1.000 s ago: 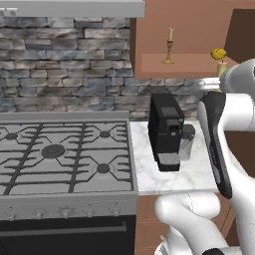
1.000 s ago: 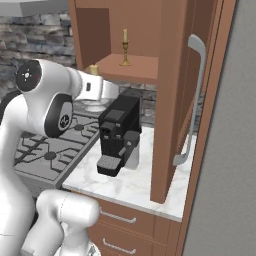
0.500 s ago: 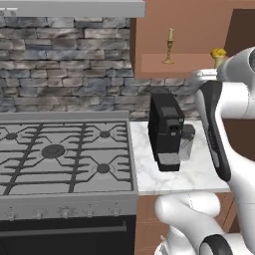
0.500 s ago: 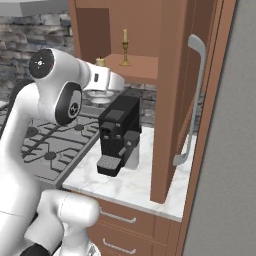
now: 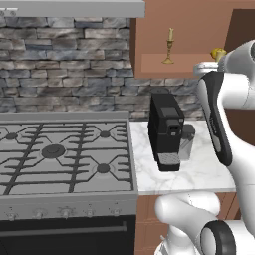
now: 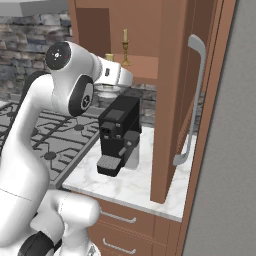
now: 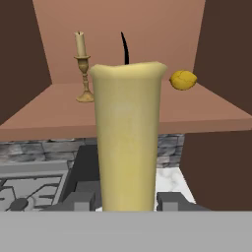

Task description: Pick the candle and candle from the dining table and place them in the open cabinet. Close the cabinet after placing the objects.

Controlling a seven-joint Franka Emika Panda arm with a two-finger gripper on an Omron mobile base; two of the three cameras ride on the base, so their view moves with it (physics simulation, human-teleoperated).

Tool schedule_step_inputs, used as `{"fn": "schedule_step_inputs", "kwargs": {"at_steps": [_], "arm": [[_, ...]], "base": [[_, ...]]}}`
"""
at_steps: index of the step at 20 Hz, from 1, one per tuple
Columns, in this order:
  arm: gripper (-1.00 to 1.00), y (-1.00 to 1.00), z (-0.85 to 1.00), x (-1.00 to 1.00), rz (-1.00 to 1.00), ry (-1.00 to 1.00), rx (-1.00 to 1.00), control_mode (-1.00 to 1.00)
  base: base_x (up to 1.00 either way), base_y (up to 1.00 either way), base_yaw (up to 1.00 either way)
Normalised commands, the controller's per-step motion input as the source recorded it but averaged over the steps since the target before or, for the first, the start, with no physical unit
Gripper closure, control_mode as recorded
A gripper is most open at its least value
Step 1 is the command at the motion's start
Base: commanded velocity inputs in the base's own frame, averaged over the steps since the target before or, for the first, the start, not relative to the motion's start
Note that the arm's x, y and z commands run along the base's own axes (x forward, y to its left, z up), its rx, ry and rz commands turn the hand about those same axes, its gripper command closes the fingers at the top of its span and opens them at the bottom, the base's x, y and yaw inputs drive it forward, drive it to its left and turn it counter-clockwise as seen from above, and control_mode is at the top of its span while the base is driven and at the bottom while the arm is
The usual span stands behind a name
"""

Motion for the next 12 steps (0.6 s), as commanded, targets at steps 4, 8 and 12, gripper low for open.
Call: {"fn": "schedule_step_inputs", "kwargs": {"at_steps": [4, 8, 12], "arm": [[1.0, -0.13, 0.0, 0.3, 0.0, 0.0, 0.0, -1.0], [1.0, -0.12, 0.0, 0.32, 0.0, -0.03, 0.0, -1.0], [1.0, -0.12, 0.0, 0.31, 0.0, -0.06, 0.0, -1.0]], "base": [[0.0, 0.0, 0.0], [0.0, 0.0, 0.0], [0.0, 0.0, 0.0]]}}
